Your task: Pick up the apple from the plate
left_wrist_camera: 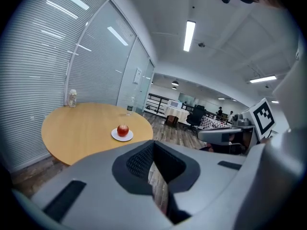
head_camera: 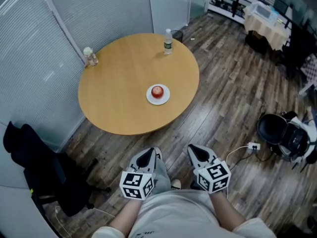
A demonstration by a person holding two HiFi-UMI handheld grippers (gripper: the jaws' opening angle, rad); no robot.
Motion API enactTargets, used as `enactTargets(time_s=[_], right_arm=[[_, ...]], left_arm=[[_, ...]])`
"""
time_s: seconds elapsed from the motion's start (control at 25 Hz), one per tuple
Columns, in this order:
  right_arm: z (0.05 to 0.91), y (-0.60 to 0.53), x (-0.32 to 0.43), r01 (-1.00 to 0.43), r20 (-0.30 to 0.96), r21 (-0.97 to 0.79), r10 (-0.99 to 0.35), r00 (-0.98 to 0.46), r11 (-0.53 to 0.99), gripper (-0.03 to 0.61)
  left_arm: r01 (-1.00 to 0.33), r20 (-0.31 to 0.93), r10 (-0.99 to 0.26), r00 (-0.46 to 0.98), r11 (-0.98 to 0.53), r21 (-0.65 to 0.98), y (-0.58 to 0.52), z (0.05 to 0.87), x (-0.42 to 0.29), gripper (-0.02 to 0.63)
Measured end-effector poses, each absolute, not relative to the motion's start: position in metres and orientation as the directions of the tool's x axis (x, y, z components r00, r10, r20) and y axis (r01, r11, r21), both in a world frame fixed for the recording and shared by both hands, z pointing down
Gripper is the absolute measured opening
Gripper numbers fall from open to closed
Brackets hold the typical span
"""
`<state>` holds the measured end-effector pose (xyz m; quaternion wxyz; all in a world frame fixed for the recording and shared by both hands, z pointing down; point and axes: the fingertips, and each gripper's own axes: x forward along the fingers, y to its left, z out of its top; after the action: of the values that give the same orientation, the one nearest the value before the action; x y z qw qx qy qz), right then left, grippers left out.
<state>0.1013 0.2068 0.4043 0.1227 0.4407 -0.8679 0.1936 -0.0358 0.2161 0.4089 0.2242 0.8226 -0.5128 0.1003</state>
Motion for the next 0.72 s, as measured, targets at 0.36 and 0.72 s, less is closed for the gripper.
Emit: enactTargets(time_s=[0.36,0.72], right_arm=[[0.405,0.082,0.086,-0.847,0.399,-0.216,-0.748,-0.531,0.486,0.031],[0.396,-0.016,0.060,-0.875,0.413,-0.186,-0.772,-0.483,0.448,0.031]], left_arm=[[-0.865,0.387,-0.774,0.501,-0.430,0.260,0.086,0.405,-0.062,0.001],[-0.838,0.385,-0.744,0.546,-0.482,0.256,-0.010,0.399,-0.098,0.002]])
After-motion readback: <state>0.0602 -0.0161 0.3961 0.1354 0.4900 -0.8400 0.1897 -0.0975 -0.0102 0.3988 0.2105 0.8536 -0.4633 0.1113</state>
